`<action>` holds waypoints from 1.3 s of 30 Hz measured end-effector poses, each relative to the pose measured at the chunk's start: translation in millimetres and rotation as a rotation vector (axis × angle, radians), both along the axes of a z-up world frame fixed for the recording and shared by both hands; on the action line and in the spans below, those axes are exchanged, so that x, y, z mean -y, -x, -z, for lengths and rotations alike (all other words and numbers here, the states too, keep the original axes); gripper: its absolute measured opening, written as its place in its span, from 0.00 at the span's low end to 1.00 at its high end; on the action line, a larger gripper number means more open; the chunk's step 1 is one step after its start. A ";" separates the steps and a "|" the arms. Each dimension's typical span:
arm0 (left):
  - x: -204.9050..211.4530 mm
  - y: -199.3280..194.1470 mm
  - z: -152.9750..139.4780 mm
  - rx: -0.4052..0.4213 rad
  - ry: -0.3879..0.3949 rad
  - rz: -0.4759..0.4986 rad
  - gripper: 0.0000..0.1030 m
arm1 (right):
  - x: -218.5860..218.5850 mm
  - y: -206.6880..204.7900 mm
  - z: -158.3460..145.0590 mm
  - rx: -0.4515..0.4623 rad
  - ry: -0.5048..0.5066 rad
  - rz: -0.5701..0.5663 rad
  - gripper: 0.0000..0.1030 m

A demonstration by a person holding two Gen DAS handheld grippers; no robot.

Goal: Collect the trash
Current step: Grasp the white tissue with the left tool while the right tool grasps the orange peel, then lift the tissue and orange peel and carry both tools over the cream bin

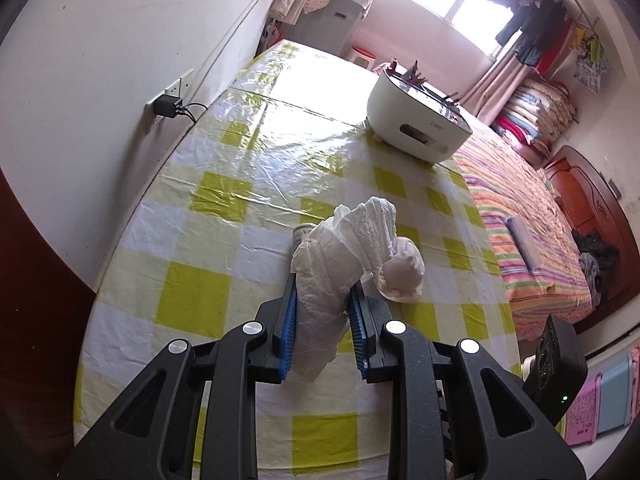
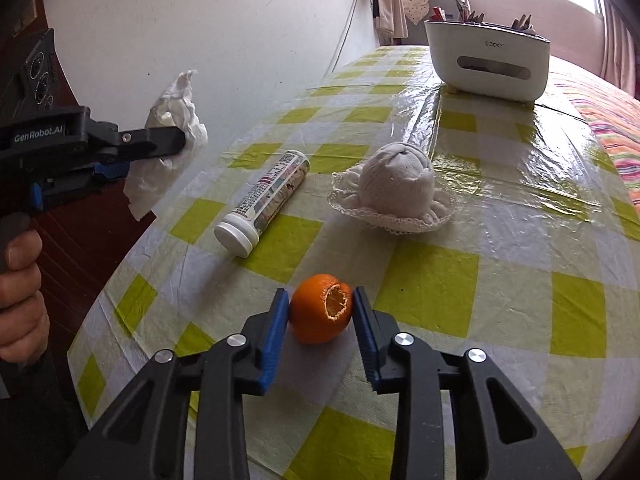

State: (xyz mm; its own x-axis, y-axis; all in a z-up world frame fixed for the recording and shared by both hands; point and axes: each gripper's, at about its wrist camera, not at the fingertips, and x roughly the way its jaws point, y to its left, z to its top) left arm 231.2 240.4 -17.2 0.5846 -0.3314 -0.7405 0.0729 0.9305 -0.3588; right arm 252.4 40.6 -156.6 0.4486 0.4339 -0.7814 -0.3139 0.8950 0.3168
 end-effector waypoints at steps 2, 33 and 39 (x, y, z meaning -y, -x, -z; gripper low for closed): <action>6.4 1.7 0.7 0.002 -0.004 0.015 0.22 | 6.1 4.3 -2.2 0.002 -0.013 0.014 0.28; 124.4 34.1 6.8 0.027 -0.079 0.252 0.22 | 100.4 56.1 -45.2 0.079 -0.033 0.178 0.28; 143.3 39.8 9.5 0.034 -0.096 0.285 0.22 | 118.6 65.4 -50.8 0.092 -0.030 0.206 0.28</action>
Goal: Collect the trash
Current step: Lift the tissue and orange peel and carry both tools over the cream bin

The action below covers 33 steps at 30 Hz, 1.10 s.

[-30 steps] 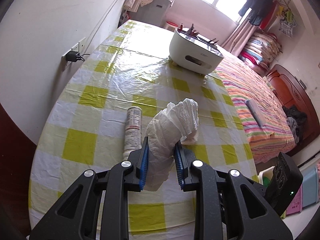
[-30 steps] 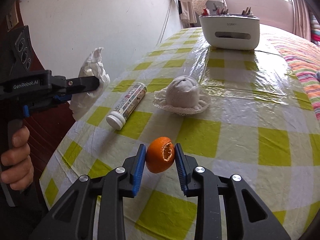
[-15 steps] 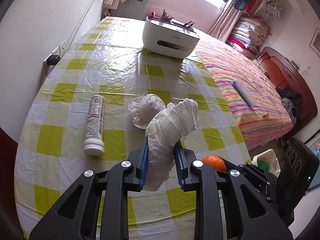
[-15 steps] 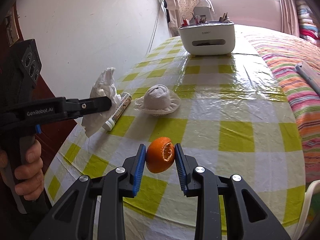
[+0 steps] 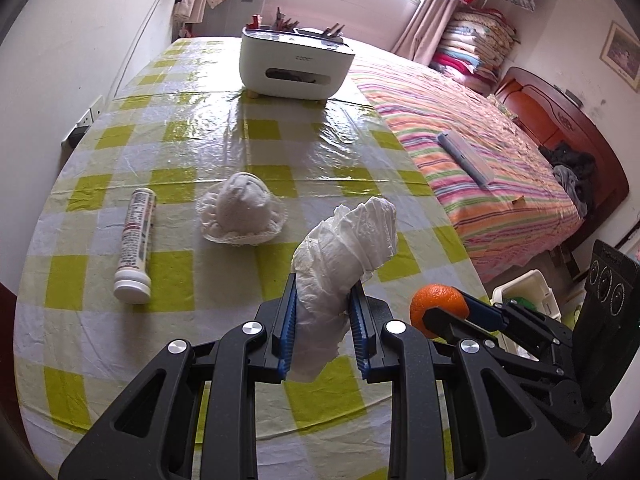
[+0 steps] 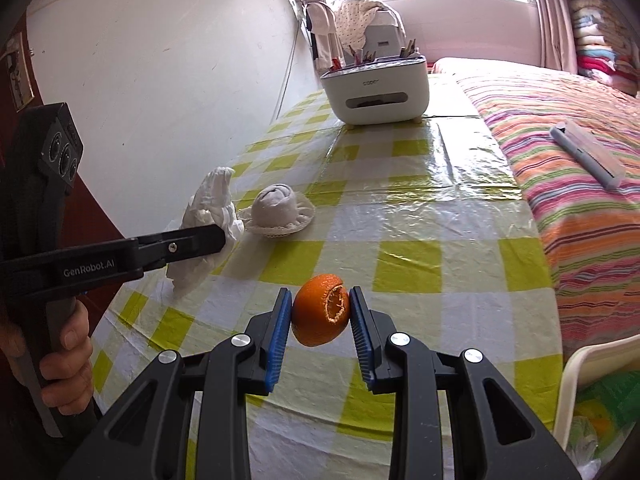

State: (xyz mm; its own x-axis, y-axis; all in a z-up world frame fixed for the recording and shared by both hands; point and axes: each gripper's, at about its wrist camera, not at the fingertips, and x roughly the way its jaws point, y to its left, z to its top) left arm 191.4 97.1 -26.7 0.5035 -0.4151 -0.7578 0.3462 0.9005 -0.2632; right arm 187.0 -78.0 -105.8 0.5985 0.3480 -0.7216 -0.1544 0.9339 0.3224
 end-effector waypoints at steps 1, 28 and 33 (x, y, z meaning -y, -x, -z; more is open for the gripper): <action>2.7 0.8 0.7 -0.001 -0.002 0.004 0.23 | 3.6 2.1 -1.3 0.005 0.003 0.008 0.28; 92.1 35.0 8.8 -0.002 -0.028 0.170 0.23 | 90.3 45.2 -22.2 0.057 -0.010 0.183 0.28; 109.7 42.0 7.4 0.002 -0.027 0.202 0.23 | 104.4 54.1 -25.0 0.066 -0.012 0.209 0.28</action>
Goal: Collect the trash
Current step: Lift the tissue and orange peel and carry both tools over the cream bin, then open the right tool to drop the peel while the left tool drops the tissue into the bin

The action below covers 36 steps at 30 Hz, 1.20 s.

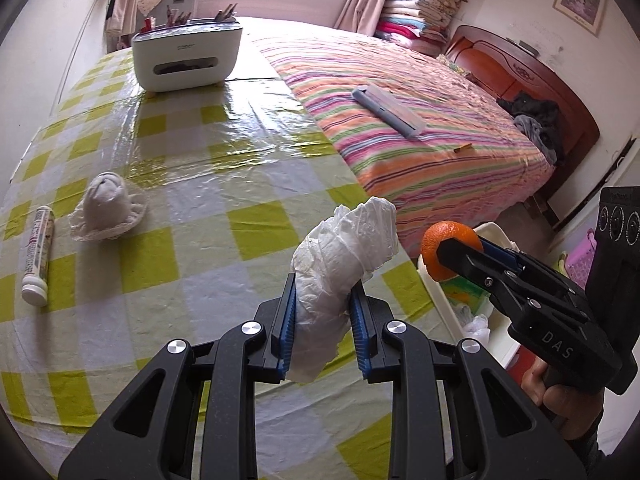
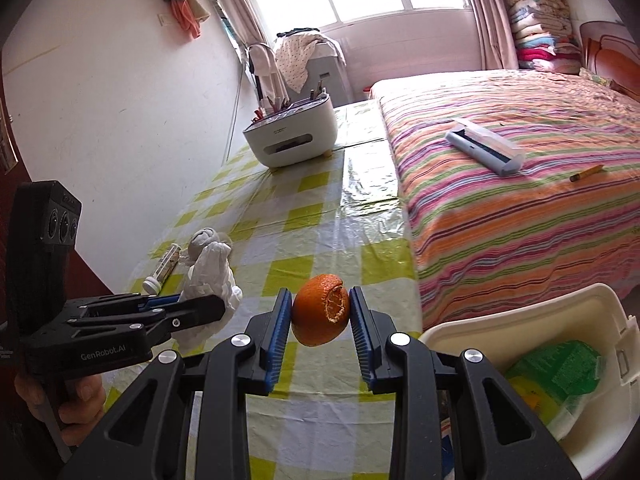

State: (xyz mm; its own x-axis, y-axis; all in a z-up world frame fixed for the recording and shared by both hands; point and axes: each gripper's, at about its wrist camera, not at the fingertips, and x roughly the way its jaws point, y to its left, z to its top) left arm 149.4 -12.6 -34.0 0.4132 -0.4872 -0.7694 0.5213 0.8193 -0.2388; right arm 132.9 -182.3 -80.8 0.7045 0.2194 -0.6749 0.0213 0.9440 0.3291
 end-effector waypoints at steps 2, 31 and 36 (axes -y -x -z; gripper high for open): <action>7.0 3.6 0.5 0.003 -0.008 0.013 0.23 | 4.8 1.2 0.0 0.002 -0.001 0.006 0.28; 79.6 36.5 5.9 -0.027 0.001 0.144 0.23 | 74.8 49.0 -9.3 0.034 0.034 0.194 0.29; 92.9 42.7 6.4 -0.029 0.003 0.168 0.23 | 88.5 56.8 -9.2 0.034 0.030 0.241 0.29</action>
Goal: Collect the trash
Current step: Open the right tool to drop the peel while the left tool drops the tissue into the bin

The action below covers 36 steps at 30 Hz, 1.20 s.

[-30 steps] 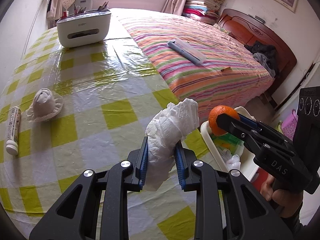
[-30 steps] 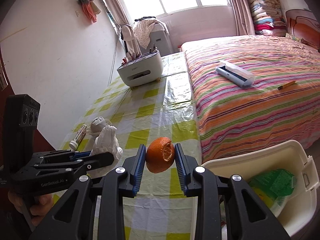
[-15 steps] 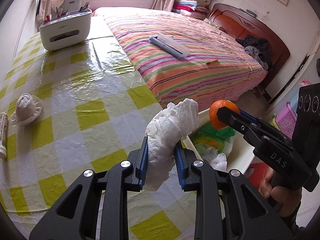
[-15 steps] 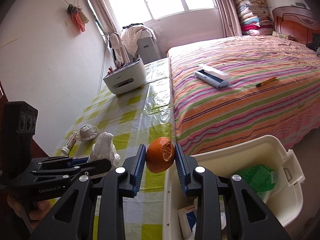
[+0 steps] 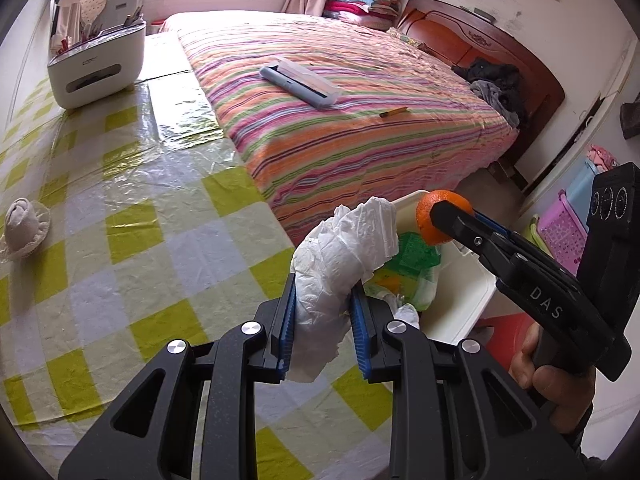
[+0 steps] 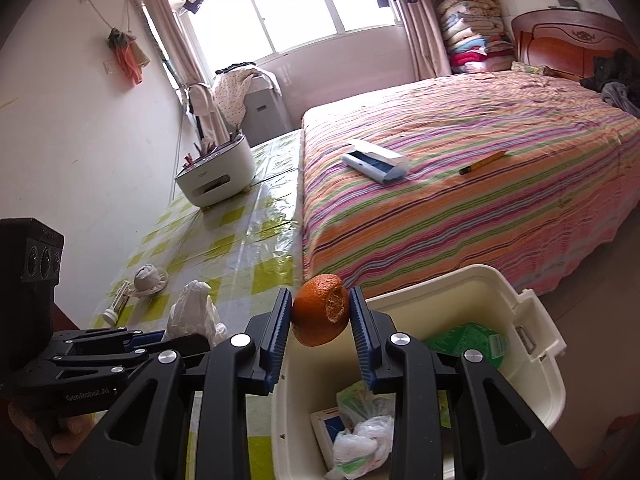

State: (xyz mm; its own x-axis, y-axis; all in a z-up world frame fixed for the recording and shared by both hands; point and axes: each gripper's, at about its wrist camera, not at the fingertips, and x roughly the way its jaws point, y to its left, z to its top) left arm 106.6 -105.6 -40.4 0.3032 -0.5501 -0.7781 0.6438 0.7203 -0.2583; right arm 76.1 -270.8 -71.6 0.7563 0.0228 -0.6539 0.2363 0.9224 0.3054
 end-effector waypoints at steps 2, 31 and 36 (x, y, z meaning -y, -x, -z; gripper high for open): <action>4.6 2.0 0.5 0.000 -0.002 0.009 0.23 | 5.5 3.9 -0.2 0.001 0.002 0.024 0.30; 48.1 13.1 4.8 -0.014 -0.010 0.064 0.24 | 57.0 38.1 -12.1 0.130 -0.114 0.192 0.55; 61.2 16.9 3.2 -0.005 -0.016 0.090 0.24 | 64.0 45.8 -16.2 0.172 -0.129 0.240 0.55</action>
State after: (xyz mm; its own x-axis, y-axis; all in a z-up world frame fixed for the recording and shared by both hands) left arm 89.7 -166.7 -43.6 0.2494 -0.5624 -0.7883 0.7048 0.6637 -0.2506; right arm 30.3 -334.9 -55.4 0.8491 -0.0947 -0.5196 0.3770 0.7977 0.4707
